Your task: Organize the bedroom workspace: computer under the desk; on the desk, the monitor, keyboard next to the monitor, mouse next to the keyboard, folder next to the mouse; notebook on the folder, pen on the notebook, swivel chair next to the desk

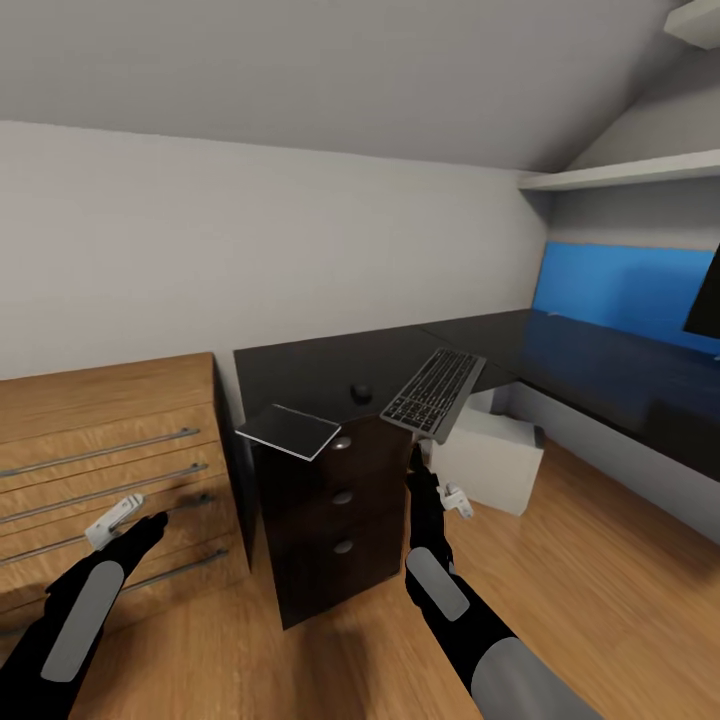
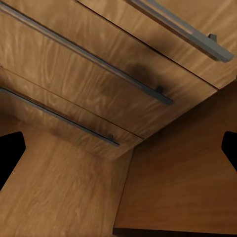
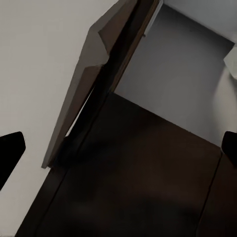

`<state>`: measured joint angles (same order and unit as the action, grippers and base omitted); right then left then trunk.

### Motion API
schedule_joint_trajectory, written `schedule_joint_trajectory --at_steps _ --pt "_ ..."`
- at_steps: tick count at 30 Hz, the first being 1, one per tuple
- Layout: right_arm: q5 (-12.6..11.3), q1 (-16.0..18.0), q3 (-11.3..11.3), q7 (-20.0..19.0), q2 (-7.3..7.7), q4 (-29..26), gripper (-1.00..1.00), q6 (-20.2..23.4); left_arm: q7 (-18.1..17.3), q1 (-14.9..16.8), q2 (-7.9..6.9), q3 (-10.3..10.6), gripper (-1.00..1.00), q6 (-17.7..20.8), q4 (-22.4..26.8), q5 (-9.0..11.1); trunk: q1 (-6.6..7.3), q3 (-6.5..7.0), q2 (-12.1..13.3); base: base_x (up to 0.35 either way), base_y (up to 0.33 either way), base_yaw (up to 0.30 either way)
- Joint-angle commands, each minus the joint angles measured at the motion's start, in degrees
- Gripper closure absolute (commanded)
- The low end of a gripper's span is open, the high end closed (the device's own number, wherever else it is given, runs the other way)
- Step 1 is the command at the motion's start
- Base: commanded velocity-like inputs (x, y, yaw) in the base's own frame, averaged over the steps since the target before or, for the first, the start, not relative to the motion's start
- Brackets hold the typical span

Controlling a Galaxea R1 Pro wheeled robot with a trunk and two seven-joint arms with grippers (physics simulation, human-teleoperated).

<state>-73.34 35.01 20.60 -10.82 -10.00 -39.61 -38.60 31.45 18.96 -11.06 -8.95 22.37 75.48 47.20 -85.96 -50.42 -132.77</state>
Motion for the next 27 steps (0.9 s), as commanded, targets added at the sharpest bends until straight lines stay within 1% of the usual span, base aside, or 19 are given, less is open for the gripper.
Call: schedule_joint_trajectory --at_steps 1,6,13,17,22,27 --pt "-0.58 0.06 0.15 -0.34 0.0 0.06 -1.0 -0.29 0.35 0.02 0.0 0.02 -1.0 0.19 0.07 0.44 0.01 0.0 -0.03 0.0 0.0 0.156" --pt "-0.55 0.06 0.15 -0.47 0.0 0.06 -1.0 -0.33 0.31 0.02 0.06 0.07 -1.0 0.21 0.03 0.44 0.01 0.24 -0.03 0.0 0.0 0.143" --pt "-0.33 0.06 0.25 -0.29 0.0 -0.02 -1.0 -0.1 0.28 0.02 0.07 0.56 -1.0 0.22 -0.2 0.5 0.01 0.3 -0.03 0.0 0.0 0.029" --pt "-0.2 0.06 1.27 -0.26 0.0 -0.03 -1.0 0.06 0.28 0.02 0.07 0.67 -1.0 0.22 -0.23 0.47 0.01 0.3 -0.03 0.0 0.0 0.002" --pt "-0.2 0.06 3.18 -0.31 0.0 0.03 -1.0 0.1 0.28 0.02 0.07 0.69 -1.0 0.22 -0.3 0.52 0.01 0.3 -0.03 0.0 0.0 0.0" --pt "-0.48 0.06 3.82 -0.34 0.0 0.11 -1.0 0.1 0.26 0.02 0.07 0.69 -1.0 0.22 -0.34 0.54 0.01 0.3 -0.03 0.052 0.007 0.0"
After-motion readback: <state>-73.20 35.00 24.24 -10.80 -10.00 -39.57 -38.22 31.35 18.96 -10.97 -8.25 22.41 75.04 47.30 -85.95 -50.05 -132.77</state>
